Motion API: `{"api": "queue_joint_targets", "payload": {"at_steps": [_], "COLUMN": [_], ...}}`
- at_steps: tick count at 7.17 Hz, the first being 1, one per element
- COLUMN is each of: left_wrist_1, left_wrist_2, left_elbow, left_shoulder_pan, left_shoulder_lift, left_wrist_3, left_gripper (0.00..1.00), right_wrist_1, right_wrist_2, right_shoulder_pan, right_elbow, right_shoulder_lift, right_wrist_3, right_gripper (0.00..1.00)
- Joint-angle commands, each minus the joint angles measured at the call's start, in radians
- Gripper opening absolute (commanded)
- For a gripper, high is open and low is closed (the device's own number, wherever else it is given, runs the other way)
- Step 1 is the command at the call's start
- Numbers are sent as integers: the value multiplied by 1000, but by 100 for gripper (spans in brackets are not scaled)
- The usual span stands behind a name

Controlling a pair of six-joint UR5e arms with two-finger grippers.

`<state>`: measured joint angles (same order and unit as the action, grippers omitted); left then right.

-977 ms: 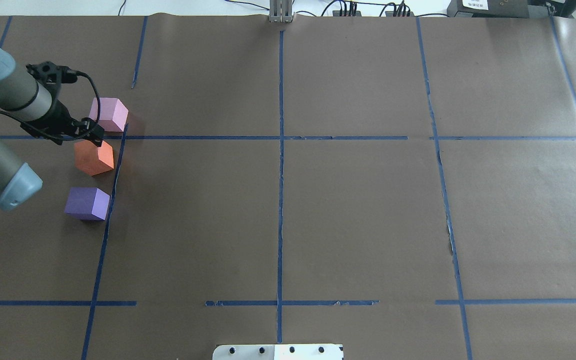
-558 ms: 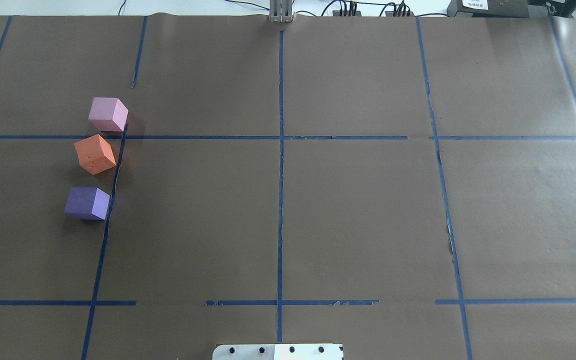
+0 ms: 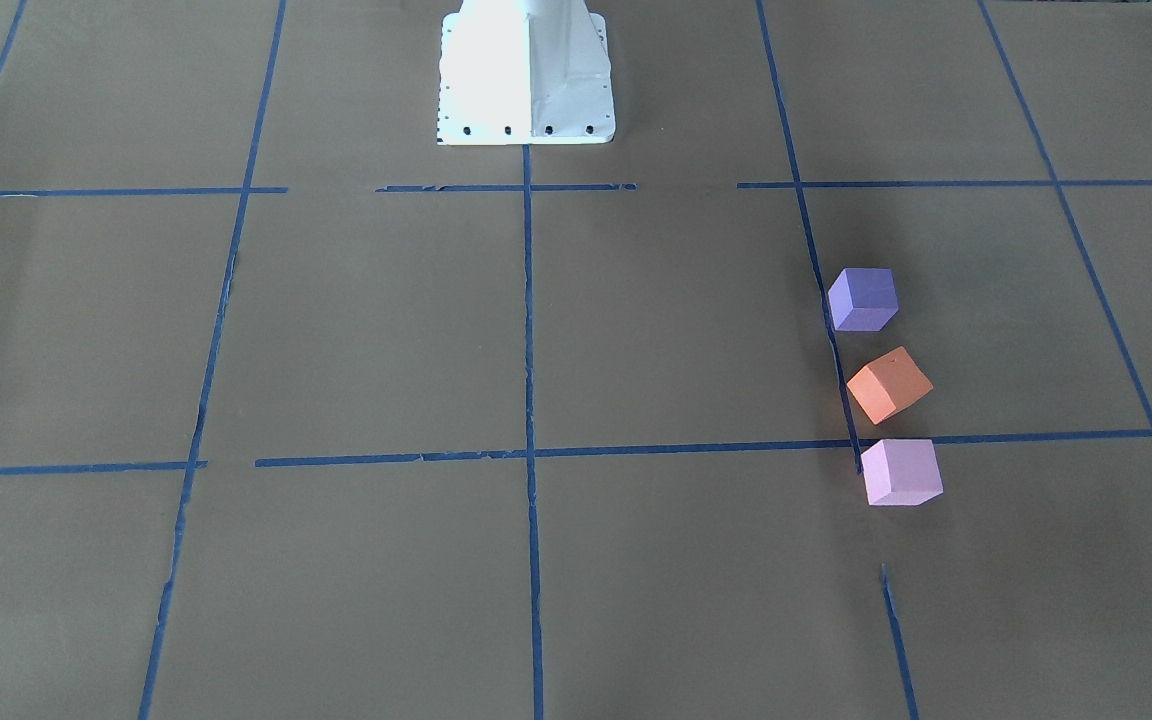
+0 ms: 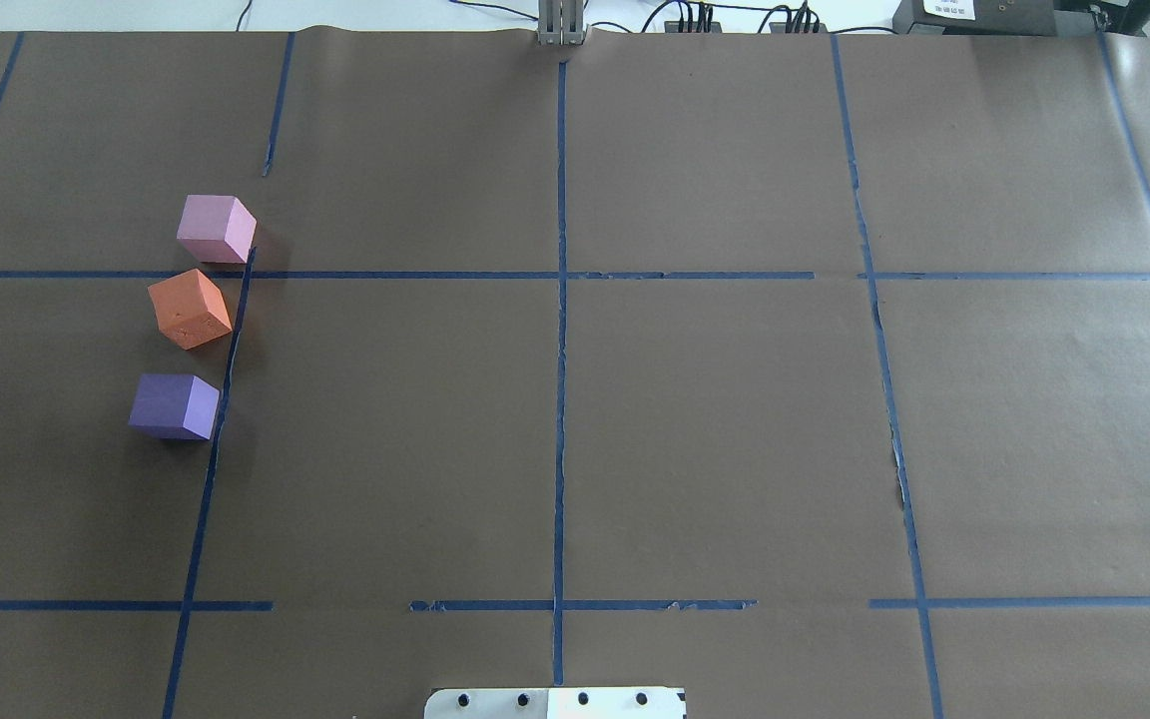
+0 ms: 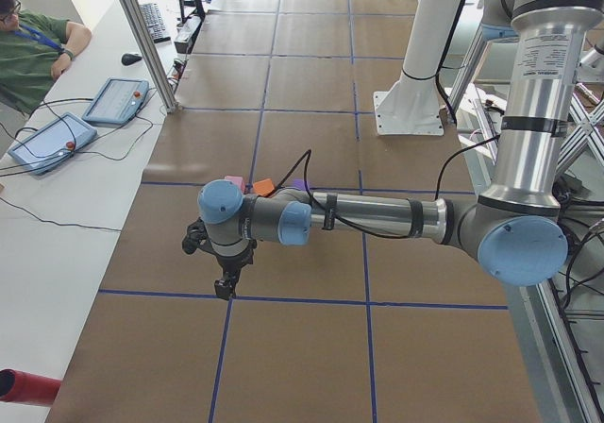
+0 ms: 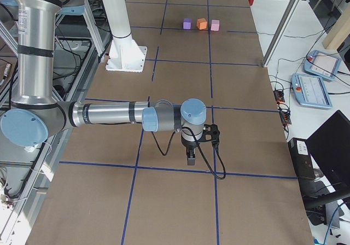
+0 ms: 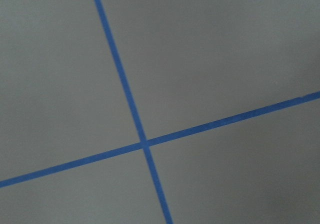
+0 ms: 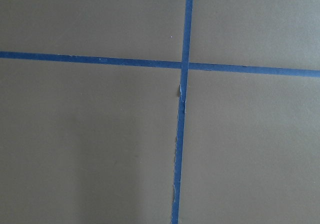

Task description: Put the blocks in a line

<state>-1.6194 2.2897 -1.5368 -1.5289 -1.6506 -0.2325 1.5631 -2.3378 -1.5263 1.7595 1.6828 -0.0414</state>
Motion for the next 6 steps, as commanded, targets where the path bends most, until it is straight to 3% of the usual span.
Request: {"api": "queue_joint_targets", "payload": {"at_steps": [1,6], "left_wrist_1": [1,1], "left_wrist_2": [-33,-36], "left_elbow": [1,-6], "left_shoulder_pan": [-4,-4], "left_shoulder_lift": [9,6], "left_wrist_3": [-22,-21], "left_gripper": [100,100], "right_wrist_1": [0,0], "right_wrist_2": [0,0], "right_shoulder_pan": [0,0], "right_elbow": [0,0], "right_shoulder_lift": [0,0], "right_wrist_3": [0,0], "right_gripper": [100,100]}}
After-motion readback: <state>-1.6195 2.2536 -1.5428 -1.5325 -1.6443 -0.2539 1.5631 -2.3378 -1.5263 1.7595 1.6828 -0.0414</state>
